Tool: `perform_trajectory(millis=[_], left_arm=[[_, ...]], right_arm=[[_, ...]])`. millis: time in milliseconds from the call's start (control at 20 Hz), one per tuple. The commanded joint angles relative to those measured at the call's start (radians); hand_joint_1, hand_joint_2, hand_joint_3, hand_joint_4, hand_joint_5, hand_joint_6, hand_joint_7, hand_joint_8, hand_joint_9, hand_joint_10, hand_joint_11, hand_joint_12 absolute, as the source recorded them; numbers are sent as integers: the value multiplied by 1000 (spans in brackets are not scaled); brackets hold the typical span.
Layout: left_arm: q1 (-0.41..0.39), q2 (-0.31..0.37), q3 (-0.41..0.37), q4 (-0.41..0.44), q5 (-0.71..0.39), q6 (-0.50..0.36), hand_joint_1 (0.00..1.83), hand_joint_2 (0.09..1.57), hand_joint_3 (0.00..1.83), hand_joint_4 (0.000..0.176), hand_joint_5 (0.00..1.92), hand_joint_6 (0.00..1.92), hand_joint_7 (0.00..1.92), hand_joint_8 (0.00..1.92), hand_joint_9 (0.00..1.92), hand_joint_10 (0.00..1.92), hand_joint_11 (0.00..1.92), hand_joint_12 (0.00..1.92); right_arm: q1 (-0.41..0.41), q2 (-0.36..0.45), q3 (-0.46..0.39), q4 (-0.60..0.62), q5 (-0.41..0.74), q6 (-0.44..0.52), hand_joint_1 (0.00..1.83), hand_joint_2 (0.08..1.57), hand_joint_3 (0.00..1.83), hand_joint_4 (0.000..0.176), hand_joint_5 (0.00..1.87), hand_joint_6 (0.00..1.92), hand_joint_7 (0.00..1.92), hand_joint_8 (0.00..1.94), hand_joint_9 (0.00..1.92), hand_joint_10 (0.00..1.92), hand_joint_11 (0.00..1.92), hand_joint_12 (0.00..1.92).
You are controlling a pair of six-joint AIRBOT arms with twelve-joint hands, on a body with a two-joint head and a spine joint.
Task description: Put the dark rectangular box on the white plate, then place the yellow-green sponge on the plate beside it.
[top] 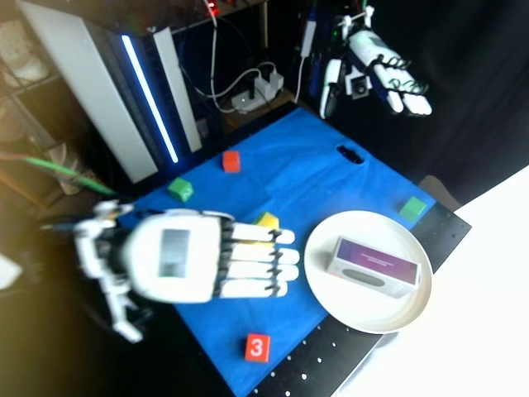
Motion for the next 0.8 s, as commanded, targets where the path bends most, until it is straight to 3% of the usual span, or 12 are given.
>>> perform_trajectory(millis=[0, 50, 150, 200, 250, 300, 350, 400, 450, 600, 650, 750], left_arm=[[1, -2, 3, -9, -155, -12, 769, 858, 0, 126, 0, 0, 0, 0, 0, 0, 0, 0], [6, -4, 3, -15, -156, -15, 778, 863, 1, 137, 0, 0, 0, 0, 0, 0, 0, 0], [10, -8, 3, -19, -156, -17, 781, 880, 8, 140, 0, 0, 0, 0, 0, 0, 0, 0], [10, -8, 3, -19, -156, -19, 784, 881, 8, 138, 0, 0, 0, 0, 0, 0, 0, 0], [11, -9, 3, -19, -157, -21, 802, 891, 11, 139, 0, 0, 0, 0, 0, 0, 0, 0], [12, -10, 2, -19, -158, -25, 799, 897, 12, 142, 0, 0, 0, 0, 0, 0, 0, 0], [14, -10, 2, -19, -160, -28, 796, 900, 12, 135, 0, 0, 0, 0, 0, 0, 0, 0], [16, -10, 2, -19, -163, -30, 795, 898, 10, 132, 0, 0, 0, 0, 0, 0, 0, 0], [17, -10, 2, -20, -167, -33, 801, 890, 6, 132, 0, 0, 0, 0, 0, 0, 0, 0], [21, -10, 1, -22, -168, -35, 815, 894, 6, 156, 0, 0, 0, 0, 0, 0, 0, 0], [23, -12, 1, -23, -168, -35, 791, 901, 8, 139, 0, 0, 0, 0, 0, 0, 0, 0], [27, -14, 1, -26, -171, -36, 770, 902, 7, 146, 0, 0, 0, 0, 0, 0, 0, 0]], right_arm=[[25, -6, 13, 33, 67, 4, 867, 999, 0, 49, 476, 0, 404, 0, 379, 3, 94, 914], [38, -19, 22, 9, 45, 4, 860, 1002, 0, 46, 494, 0, 428, 0, 425, 5, 178, 848], [50, -38, 34, -28, 19, 4, 831, 1008, 2, 31, 554, 7, 488, 9, 534, 24, 349, 820], [51, -41, 35, -33, 17, 4, 848, 1008, 0, 16, 608, 3, 529, 3, 565, 15, 292, 944], [51, -43, 35, -36, 15, 4, 974, 981, 0, 0, 779, 22, 711, 36, 741, 117, 366, 1247], [51, -44, 35, -38, 13, 4, 1045, 954, 1, 0, 925, 100, 856, 231, 718, 711, 423, 1501], [50, -44, 35, -38, 12, 4, 1074, 960, 1, 0, 914, 290, 795, 667, 668, 1123, 484, 1638], [50, -44, 36, -38, 11, 4, 1105, 969, 1, 0, 828, 601, 765, 993, 691, 1317, 568, 1705], [50, -44, 36, -38, 11, 4, 1148, 1069, 7, 0, 957, 898, 817, 1104, 756, 1383, 687, 1741], [51, -44, 36, -36, 11, 4, 1158, 1104, 2, 0, 980, 1005, 905, 1406, 938, 1638, 925, 1902], [52, -44, 36, -28, 11, 5, 1149, 1120, 4, 0, 947, 1061, 906, 1447, 933, 1682, 903, 1917], [64, -44, 36, -18, 16, 5, 1140, 1136, 3, 0, 921, 1109, 927, 1460, 935, 1709, 896, 1921]])
